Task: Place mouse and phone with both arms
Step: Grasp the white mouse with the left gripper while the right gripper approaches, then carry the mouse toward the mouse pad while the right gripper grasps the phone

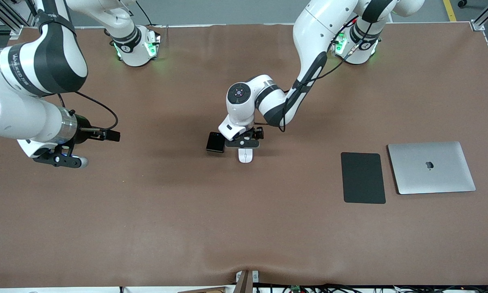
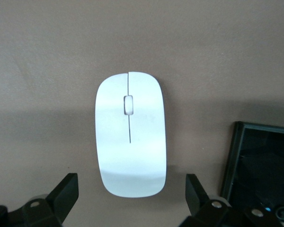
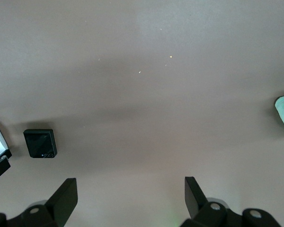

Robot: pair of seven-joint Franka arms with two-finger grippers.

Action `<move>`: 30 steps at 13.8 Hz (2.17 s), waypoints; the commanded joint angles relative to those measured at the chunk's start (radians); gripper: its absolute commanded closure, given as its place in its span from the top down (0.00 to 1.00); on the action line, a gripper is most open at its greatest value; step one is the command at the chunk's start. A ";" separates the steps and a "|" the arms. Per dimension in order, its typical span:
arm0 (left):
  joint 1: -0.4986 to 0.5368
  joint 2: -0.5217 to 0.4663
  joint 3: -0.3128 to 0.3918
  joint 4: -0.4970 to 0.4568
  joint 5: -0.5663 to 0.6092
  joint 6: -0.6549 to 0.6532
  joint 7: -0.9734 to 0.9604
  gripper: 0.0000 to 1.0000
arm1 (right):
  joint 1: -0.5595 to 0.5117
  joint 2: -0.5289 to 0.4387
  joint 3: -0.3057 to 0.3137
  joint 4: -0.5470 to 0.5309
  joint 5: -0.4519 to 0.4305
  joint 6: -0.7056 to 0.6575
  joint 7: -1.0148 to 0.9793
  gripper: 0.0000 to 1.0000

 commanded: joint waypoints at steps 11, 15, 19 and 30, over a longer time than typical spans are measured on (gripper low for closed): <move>0.005 0.033 0.009 0.005 0.022 0.064 -0.004 0.03 | 0.035 -0.010 0.001 -0.003 0.082 0.014 0.014 1.00; 0.042 0.013 0.009 0.033 0.019 0.063 -0.014 0.00 | 0.090 -0.006 0.001 -0.014 0.082 0.060 0.071 1.00; 0.093 -0.066 0.006 0.049 0.008 0.015 -0.014 0.00 | 0.225 0.028 0.001 -0.054 0.079 0.183 0.255 1.00; 0.220 -0.253 -0.002 0.043 -0.010 -0.196 0.001 0.00 | 0.341 0.120 0.001 -0.243 0.068 0.546 0.283 1.00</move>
